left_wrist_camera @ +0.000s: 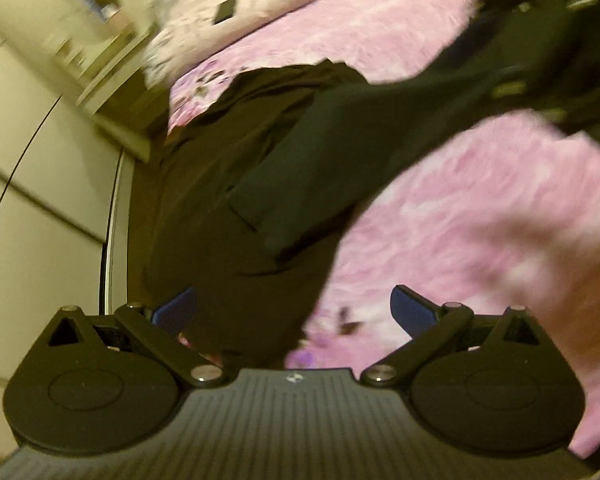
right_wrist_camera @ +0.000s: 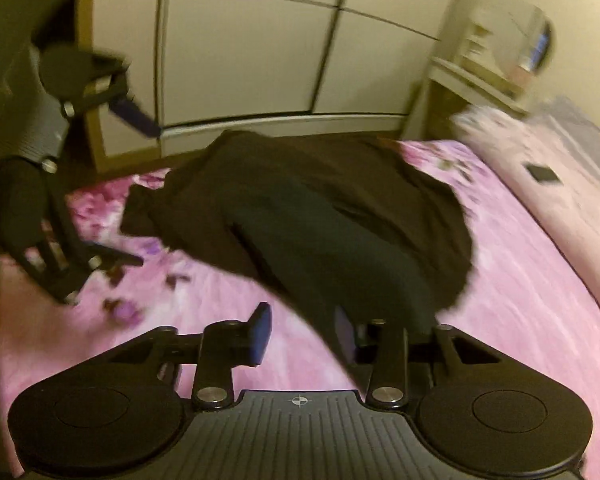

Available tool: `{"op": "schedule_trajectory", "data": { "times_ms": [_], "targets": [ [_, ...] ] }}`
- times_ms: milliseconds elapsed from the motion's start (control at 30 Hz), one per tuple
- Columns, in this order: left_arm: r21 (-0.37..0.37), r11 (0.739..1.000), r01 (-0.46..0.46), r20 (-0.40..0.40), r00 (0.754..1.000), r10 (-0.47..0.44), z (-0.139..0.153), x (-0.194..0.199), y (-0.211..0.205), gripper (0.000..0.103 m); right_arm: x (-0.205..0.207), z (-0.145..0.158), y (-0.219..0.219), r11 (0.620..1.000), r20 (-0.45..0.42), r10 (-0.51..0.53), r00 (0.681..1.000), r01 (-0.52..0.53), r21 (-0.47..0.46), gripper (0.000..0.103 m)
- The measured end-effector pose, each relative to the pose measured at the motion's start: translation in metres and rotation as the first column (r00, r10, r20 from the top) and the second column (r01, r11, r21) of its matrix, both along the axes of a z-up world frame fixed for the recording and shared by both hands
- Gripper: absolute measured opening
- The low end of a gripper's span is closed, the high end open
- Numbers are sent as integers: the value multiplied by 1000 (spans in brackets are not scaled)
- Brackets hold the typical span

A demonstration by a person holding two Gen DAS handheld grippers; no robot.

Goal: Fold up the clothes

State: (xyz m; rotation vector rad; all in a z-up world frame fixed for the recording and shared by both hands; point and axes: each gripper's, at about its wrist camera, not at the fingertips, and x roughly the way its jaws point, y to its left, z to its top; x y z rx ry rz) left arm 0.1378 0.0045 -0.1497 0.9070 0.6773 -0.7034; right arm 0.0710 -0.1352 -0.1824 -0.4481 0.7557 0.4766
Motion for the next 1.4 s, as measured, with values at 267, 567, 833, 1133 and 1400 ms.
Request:
{"op": "schedule_trajectory", "data": {
  "times_ms": [267,567,833,1133,1400],
  "targets": [
    [-49,995,-91,-76,993,87,-43,49,37,101,84,-98,88,958,-9,208,978,-205,-202,40],
    [-43,988,-145,-125,982,139,-38,32,52,101,99,-76,80,982,52,140,989,-132,-137,2],
    [-78,994,-79,-143,987,67,-20,13,28,101,91,-5,4,968,72,-208,975,195,161,2],
    [-140,981,138,-125,980,-155,7,-18,-65,101,-35,83,-220,554,100,-817,569,722,415,0],
    [-137,911,388,-102,910,-403,11,-94,-189,101,-210,-18,-447,-80,-134,-990,-30,920,384,1]
  ]
}}
